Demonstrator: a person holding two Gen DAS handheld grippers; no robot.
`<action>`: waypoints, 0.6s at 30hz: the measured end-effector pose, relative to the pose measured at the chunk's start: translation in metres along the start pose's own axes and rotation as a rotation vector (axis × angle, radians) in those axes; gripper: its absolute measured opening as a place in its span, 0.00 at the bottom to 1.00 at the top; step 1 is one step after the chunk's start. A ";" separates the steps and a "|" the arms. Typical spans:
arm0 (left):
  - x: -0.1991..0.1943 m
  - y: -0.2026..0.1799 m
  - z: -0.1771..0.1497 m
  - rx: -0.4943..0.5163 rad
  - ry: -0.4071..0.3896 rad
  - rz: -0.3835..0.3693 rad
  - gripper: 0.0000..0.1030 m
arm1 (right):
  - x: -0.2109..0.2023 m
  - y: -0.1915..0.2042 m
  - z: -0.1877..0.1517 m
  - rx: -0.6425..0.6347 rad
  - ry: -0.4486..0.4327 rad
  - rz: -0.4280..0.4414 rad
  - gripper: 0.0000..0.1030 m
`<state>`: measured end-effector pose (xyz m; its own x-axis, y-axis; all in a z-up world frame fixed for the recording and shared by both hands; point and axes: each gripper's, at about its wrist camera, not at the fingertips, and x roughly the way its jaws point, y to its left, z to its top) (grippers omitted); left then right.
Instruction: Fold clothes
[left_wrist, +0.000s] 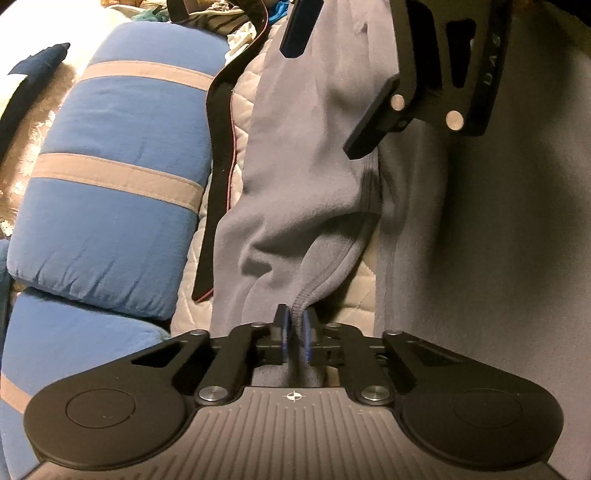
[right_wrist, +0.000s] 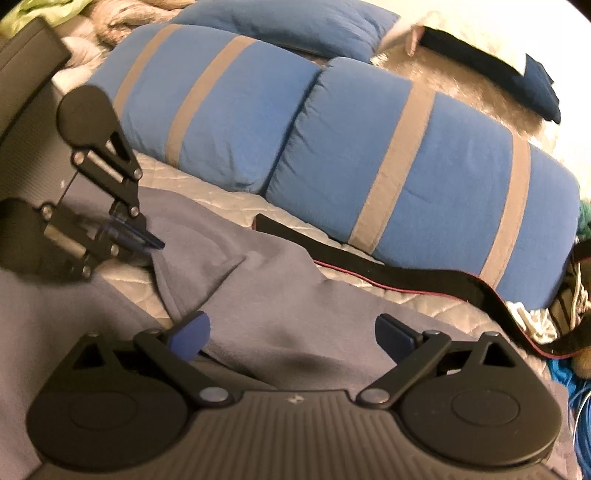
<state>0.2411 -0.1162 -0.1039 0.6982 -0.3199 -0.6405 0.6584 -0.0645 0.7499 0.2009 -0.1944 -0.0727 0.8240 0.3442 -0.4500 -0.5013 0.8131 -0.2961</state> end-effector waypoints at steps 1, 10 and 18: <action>-0.001 -0.001 -0.001 0.006 0.006 0.007 0.05 | 0.001 0.002 0.000 -0.011 0.000 -0.004 0.97; -0.015 -0.014 -0.024 0.039 0.072 0.067 0.05 | 0.022 -0.005 -0.005 0.036 0.108 -0.086 0.97; -0.020 -0.024 -0.030 0.041 0.096 0.096 0.01 | 0.007 -0.002 -0.004 0.017 0.017 -0.048 0.96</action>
<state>0.2199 -0.0795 -0.1140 0.7823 -0.2350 -0.5769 0.5766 -0.0771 0.8134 0.2062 -0.1954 -0.0788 0.8421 0.2969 -0.4502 -0.4570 0.8360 -0.3036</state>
